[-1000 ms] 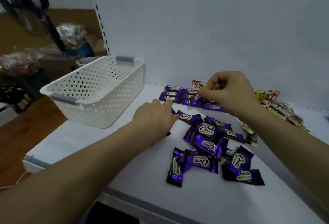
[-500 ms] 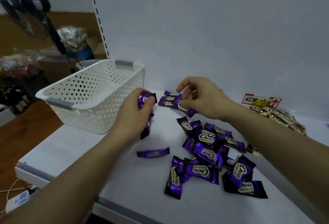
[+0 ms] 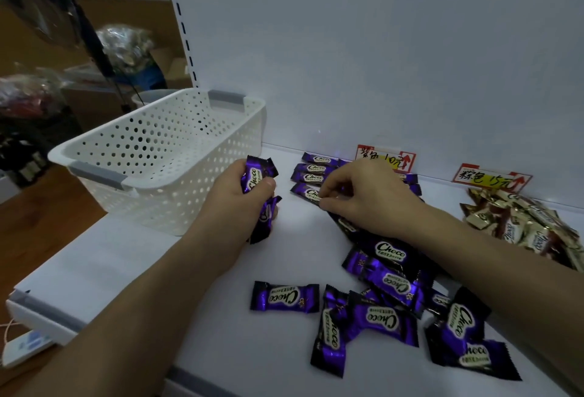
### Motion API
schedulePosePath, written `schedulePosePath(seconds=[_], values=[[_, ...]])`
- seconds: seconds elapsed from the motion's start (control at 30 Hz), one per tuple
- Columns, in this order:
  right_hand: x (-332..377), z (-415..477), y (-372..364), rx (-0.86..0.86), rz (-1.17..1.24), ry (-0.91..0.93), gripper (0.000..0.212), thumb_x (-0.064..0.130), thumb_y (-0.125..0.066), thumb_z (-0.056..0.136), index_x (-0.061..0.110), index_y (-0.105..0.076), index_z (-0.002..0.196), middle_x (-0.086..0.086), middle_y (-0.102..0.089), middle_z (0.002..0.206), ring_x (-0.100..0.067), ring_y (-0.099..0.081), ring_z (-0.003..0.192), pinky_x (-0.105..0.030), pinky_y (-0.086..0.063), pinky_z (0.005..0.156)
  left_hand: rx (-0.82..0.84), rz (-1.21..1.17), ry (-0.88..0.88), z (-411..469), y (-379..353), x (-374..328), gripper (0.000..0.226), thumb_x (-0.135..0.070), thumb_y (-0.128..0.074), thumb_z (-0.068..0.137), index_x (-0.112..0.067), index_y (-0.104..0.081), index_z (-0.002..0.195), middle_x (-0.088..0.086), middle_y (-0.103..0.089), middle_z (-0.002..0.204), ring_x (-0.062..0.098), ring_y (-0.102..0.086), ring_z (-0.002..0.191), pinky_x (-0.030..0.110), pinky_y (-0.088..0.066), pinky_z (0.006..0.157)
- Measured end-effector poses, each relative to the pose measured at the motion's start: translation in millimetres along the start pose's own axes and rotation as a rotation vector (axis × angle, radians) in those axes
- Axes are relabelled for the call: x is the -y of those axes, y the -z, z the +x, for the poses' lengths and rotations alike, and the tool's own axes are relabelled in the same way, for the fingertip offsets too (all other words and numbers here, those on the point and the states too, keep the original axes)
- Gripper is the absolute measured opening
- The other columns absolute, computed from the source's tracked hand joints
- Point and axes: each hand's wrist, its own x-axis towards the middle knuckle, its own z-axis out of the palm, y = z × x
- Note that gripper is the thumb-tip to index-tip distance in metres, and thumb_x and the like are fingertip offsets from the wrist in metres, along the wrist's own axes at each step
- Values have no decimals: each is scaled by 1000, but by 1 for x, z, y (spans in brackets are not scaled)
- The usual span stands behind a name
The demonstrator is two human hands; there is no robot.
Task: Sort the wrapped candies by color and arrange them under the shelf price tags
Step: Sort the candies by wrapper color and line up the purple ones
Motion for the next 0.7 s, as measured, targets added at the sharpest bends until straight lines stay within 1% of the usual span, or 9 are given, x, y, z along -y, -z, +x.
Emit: schedulePosePath(seconds=[0.13,0.3,0.4,0.43,0.5,0.57,0.6,0.63,0.7], values=[[5,7,-3,-11,-14,-34,6,25,-76,79,28,-81,80,15,-74,74,2,-64,66,-15,-48,63,-11,29,-25,1,1,1,16,-12,-56,101,-3,-57,113,11,-59,81,17,-58,61,28,-48,50],[4,16,-3,9,-49,-48,6,26,-75,77,28,-80,80,15,-74,73,-1,-66,68,-29,-58,70,-33,44,-33,3,2,4,12,-15,-58,100,-10,-60,111,10,-62,81,21,-61,71,36,-47,65],[4,15,-2,-12,-36,-38,7,25,-74,80,27,-81,82,13,-74,75,-3,-66,69,-34,-58,71,-24,42,-37,3,1,6,10,-13,-58,99,-15,-61,109,11,-63,85,23,-62,77,37,-48,67],[7,13,1,-60,23,-37,7,25,-74,82,26,-80,82,12,-73,74,-3,-65,68,-34,-57,71,-29,31,-42,4,0,7,10,-12,-58,99,-15,-61,109,11,-64,88,21,-63,77,37,-51,68],[20,5,10,-109,285,-77,12,32,-73,87,22,-77,82,5,-71,71,-7,-64,65,-35,-56,69,-60,13,-71,5,-1,7,11,-12,-58,99,-16,-61,109,7,-68,90,18,-66,77,39,-55,74],[39,-4,18,19,495,-139,29,46,-76,84,18,-70,85,1,-72,70,-8,-68,65,-32,-55,65,-90,-8,-112,8,-3,7,11,-11,-57,100,-15,-61,110,3,-68,85,15,-66,72,38,-58,67],[48,-8,19,94,498,-161,36,49,-78,80,16,-66,88,1,-74,71,-8,-70,66,-31,-56,65,-97,-27,-125,8,-5,7,11,-9,-56,100,-13,-60,110,1,-67,81,12,-64,67,34,-55,59],[55,-11,18,144,487,-176,40,46,-81,78,13,-63,91,2,-75,71,-7,-71,66,-29,-55,64,-99,-56,-123,7,-7,6,11,-8,-55,100,-11,-60,110,2,-66,79,12,-64,64,31,-53,54],[62,-15,16,171,537,-202,38,28,-85,78,8,-58,95,0,-75,70,-6,-71,65,-26,-53,62,-74,-121,-95,4,-11,3,11,-7,-54,101,-9,-59,111,7,-67,82,14,-66,63,28,-53,52]])
